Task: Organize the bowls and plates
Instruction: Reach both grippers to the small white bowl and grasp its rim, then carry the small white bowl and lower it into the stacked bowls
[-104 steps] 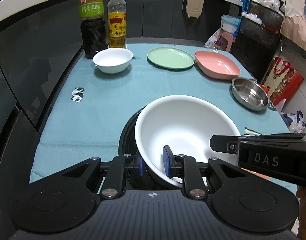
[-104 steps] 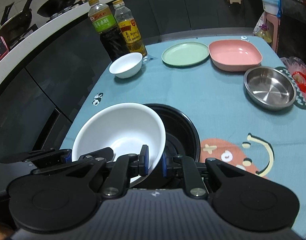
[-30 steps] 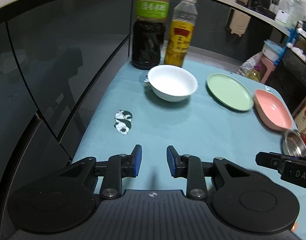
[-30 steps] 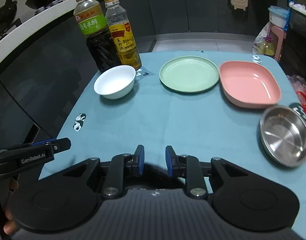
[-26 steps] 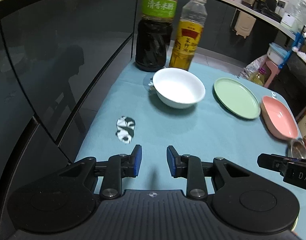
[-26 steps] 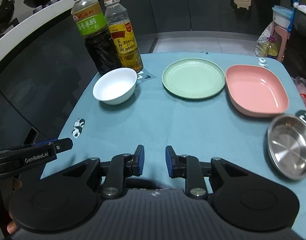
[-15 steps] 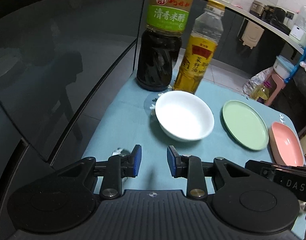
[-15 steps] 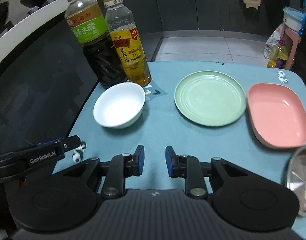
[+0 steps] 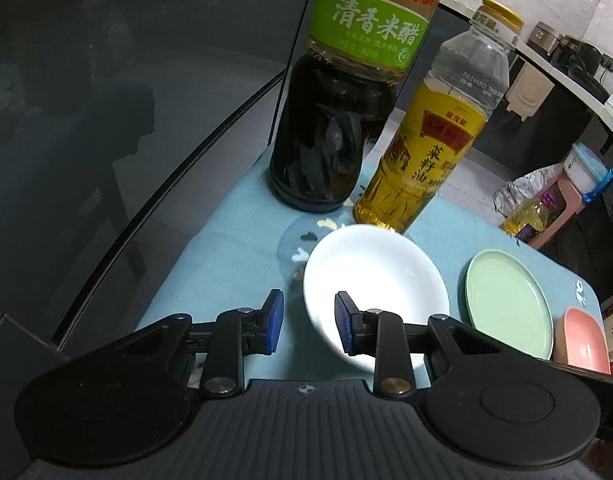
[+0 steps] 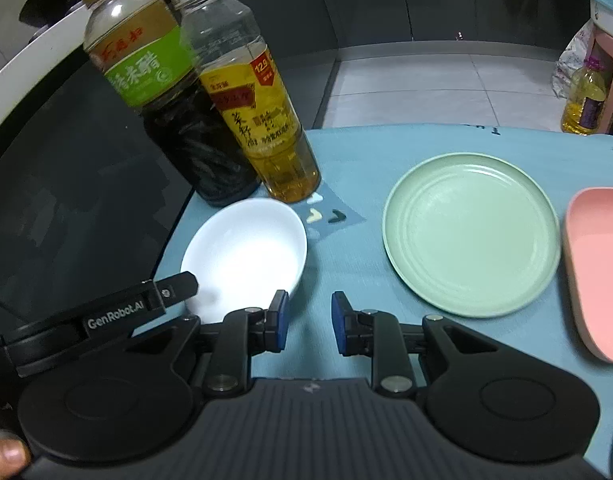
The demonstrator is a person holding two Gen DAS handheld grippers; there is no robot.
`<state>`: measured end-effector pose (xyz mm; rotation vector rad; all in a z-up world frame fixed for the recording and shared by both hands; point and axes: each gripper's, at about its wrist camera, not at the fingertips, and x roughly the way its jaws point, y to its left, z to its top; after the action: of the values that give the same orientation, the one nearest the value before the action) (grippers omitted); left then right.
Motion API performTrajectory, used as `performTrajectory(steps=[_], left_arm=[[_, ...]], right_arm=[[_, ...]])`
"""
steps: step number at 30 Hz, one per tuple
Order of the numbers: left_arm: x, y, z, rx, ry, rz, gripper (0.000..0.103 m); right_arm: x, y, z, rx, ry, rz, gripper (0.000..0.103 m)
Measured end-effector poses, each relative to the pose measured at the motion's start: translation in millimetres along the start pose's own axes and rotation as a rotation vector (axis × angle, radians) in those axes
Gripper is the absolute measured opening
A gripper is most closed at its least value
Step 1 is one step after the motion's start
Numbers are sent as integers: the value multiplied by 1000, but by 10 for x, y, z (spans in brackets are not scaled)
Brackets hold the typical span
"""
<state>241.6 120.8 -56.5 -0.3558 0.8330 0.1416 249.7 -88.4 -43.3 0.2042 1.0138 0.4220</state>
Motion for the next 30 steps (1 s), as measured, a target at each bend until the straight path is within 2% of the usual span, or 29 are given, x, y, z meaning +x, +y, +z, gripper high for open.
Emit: performTrajectory(steps=[5,11,14,19,30], left_arm=[[148,-88,15,30,10,7,26],[327,-170,-17,92,17,22,25],[382,-134,-20,92,24,6,24],[423,-142,-50,113,13,1,18],[112,-287,-173,164,-9,-17,16]], right_arm=[[137,-19,62,17,-4,23,15],[341,-10,106,14,14,0,15],[405,-29,120,16,19,5,15],[472,0,123,-17,20,23,0],[233,36,32,-76,-33,-12,0]])
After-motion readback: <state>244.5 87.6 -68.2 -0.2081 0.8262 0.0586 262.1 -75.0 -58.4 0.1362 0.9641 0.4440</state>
